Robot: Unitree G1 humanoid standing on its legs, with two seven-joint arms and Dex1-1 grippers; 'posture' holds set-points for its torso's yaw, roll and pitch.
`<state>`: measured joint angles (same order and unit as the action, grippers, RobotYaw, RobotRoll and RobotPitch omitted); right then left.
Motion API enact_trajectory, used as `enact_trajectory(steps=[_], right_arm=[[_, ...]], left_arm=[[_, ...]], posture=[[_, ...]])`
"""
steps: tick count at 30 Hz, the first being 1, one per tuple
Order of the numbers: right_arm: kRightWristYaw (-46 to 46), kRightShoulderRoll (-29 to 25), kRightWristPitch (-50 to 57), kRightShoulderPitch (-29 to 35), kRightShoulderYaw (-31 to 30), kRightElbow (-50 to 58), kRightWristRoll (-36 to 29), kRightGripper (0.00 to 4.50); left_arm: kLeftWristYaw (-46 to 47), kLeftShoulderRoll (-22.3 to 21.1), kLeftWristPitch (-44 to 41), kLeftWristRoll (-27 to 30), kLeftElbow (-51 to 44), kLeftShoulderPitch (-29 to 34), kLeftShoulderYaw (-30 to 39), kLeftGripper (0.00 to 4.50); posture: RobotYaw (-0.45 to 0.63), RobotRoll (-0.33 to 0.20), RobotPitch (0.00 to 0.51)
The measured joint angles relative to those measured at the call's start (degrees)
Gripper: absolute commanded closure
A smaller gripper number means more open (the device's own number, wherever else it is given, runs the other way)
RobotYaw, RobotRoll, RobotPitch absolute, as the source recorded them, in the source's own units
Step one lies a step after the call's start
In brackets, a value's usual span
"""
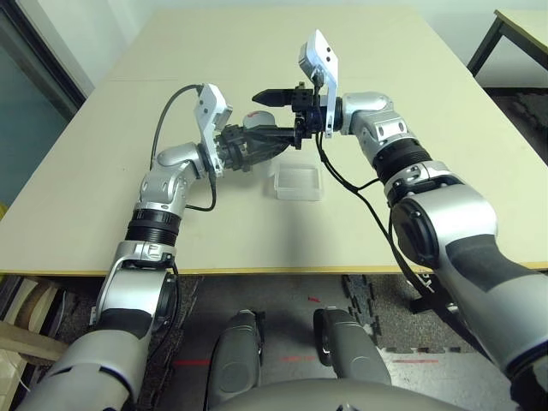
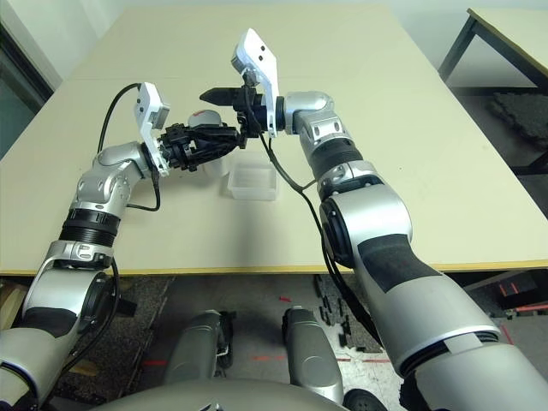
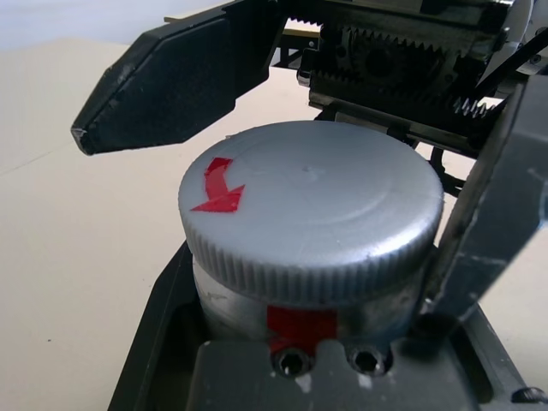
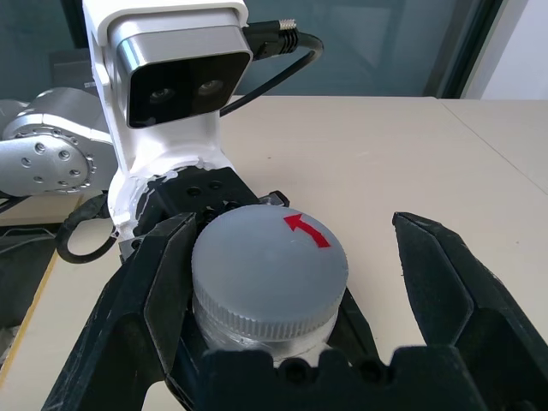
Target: Pour the medicine from the bottle into the box.
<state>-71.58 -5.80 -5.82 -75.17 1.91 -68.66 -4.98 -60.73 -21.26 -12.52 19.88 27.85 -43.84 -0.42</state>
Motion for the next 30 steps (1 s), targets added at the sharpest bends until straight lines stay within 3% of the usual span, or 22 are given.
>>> enact_trajectory(steps=[25, 30], right_arm=[[-0.9, -2.92, -1.17, 0.1, -0.29, -1.03, 0.63, 0.0], [-0.01, -7.8, -0.33, 0.92, 0.58, -1.44, 0.56, 0.0]], left_arm=[[2.13, 0.23, -0.54, -0.06, 0.02, -0.02, -0.27, 1.82], [1.01, -0.14, -0.28, 0.0, 0.01, -0.02, -0.09, 1.82]], posture=[[-0.13, 0.0, 0.081], [-0.13, 0.0, 0.082]])
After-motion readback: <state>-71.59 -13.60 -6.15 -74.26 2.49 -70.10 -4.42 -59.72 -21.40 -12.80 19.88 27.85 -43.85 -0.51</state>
